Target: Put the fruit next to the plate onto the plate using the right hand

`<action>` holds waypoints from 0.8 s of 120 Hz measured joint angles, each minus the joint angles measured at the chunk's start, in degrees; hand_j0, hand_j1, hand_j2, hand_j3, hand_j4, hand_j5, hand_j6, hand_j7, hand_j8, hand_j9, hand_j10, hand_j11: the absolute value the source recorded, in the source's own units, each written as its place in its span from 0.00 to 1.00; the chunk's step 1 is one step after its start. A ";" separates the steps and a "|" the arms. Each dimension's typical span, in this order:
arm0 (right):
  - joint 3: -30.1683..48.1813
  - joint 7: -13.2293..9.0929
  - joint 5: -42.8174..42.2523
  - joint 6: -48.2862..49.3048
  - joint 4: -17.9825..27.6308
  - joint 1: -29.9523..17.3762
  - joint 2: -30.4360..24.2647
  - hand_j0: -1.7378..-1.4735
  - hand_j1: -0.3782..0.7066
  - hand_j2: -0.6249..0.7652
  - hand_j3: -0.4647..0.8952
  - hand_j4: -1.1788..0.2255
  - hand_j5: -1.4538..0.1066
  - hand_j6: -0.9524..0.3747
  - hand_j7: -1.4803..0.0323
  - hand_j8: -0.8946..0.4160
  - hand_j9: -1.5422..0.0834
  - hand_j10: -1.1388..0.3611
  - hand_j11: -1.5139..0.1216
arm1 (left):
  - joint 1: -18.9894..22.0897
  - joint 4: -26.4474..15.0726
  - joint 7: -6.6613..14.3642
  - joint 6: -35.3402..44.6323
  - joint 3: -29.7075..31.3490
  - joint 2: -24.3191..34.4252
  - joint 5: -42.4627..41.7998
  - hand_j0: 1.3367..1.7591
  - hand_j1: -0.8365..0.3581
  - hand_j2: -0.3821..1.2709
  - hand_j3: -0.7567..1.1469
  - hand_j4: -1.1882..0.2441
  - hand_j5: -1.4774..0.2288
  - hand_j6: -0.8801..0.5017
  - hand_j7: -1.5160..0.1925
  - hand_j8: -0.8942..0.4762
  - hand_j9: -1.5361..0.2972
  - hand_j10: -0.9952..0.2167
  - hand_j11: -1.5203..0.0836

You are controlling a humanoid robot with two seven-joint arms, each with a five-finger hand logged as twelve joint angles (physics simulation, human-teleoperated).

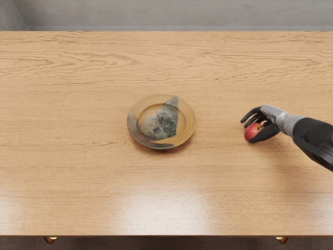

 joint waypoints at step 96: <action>3.13 -1.77 0.28 3.61 0.83 2.59 2.58 0.31 0.57 0.52 0.34 0.44 0.45 0.27 0.49 0.38 0.48 0.46 0.47 | 0.00 0.00 0.00 0.00 0.02 0.00 0.00 0.76 0.99 0.23 0.40 0.83 0.86 0.63 0.88 0.65 0.83 0.82 0.94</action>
